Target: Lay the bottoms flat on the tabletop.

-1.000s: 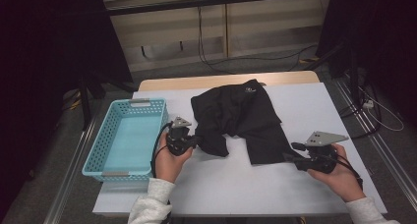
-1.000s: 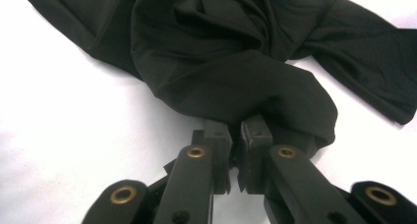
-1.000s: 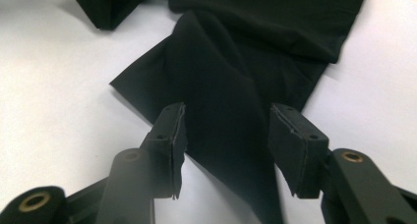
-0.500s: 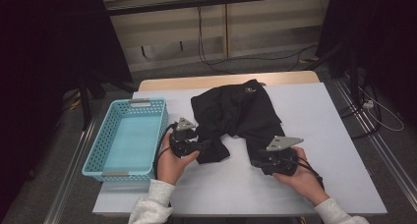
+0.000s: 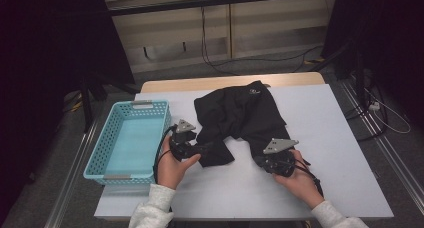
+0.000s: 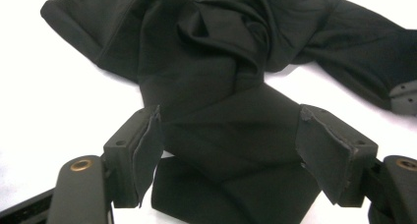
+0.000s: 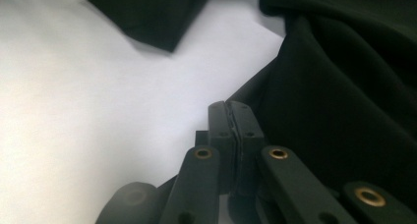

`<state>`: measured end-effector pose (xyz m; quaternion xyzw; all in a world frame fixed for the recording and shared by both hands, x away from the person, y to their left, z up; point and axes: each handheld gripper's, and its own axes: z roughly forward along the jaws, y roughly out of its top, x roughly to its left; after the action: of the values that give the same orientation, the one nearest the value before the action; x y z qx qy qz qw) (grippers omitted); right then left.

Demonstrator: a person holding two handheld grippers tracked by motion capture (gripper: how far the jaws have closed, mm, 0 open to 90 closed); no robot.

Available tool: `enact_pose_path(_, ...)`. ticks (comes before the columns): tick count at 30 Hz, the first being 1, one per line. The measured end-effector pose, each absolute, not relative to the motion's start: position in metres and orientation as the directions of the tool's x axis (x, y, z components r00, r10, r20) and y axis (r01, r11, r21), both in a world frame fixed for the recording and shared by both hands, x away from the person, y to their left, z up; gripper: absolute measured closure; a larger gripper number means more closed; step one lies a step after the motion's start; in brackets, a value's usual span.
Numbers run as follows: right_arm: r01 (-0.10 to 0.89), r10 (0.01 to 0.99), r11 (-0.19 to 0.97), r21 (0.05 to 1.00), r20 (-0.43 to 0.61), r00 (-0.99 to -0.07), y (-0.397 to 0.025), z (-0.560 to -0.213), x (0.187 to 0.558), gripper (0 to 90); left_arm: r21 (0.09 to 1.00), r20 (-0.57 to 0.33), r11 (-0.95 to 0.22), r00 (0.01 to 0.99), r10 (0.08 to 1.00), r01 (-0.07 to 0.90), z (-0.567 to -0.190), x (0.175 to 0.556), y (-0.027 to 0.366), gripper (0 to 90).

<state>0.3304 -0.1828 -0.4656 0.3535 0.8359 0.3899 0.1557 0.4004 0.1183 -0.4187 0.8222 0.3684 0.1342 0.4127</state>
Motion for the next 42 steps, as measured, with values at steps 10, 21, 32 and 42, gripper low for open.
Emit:
enact_pose_path(10, 0.455, 0.658, 0.453, 0.767, 0.056, -0.751, -0.181, -0.458, 0.303, 88.7, 0.775, -0.081, -0.409, 0.718, 0.691, 0.481, -0.416, 0.396, 0.107, 25.9)
enact_pose_path(21, 0.43, 0.628, 0.475, 0.768, 0.047, -0.777, -0.163, -0.458, 0.295, 71.8, 0.769, -0.078, -0.425, 0.73, 0.679, 0.478, -0.417, 0.397, 0.1, 25.7)
enact_pose_path(32, 0.504, 0.804, 0.335, 0.796, 0.037, -0.593, -0.227, -0.443, 0.311, 54.0, 0.77, -0.089, -0.419, 0.731, 0.677, 0.481, -0.416, 0.394, 0.1, 25.7)
enact_pose_path(42, 0.561, 0.883, 0.292, 0.775, 0.007, -0.469, -0.268, -0.453, 0.318, 50.5, 0.765, -0.083, -0.438, 0.747, 0.66, 0.472, -0.416, 0.393, 0.096, 27.7)
